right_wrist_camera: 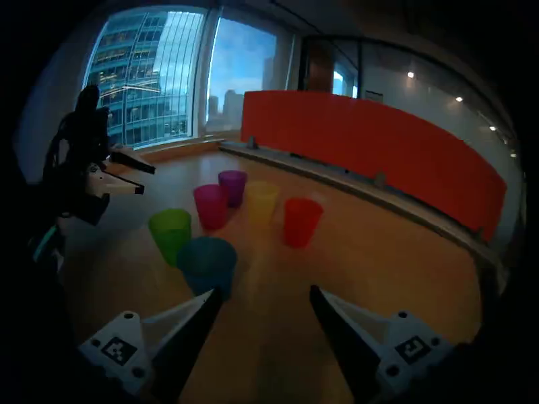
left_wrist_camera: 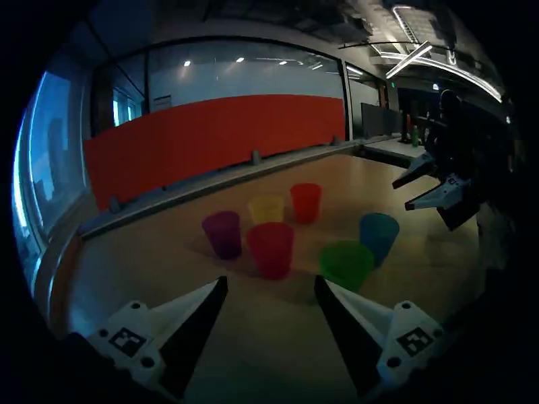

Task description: Pour water

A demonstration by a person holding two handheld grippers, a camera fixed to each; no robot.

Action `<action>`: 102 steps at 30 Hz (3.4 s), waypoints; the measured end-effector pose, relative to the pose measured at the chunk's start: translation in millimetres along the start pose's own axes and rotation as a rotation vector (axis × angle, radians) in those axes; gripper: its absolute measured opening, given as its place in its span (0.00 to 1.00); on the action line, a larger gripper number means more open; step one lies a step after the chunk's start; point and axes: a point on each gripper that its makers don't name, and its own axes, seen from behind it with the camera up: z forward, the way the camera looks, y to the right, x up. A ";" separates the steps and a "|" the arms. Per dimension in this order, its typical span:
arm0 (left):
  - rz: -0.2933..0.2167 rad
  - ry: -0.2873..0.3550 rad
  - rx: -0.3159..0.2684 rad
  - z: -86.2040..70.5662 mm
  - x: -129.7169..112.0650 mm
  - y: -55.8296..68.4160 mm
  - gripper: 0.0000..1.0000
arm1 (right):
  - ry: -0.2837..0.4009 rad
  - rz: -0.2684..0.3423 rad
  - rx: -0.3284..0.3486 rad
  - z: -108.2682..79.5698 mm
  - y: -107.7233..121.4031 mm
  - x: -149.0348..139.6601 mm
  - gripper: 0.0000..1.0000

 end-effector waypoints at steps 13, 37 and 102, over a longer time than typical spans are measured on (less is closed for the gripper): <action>-0.016 0.139 0.148 -11.4 32.7 -22.1 0.96 | 0.181 0.082 -0.224 -19.1 48.7 43.2 1.00; -0.160 0.327 0.445 -42.2 59.0 -64.0 0.96 | 0.414 0.176 -0.595 -56.3 102.4 78.5 1.00; -0.215 0.369 0.527 -23.2 -3.2 -94.3 0.96 | 0.460 0.203 -0.697 -94.2 111.4 97.1 1.00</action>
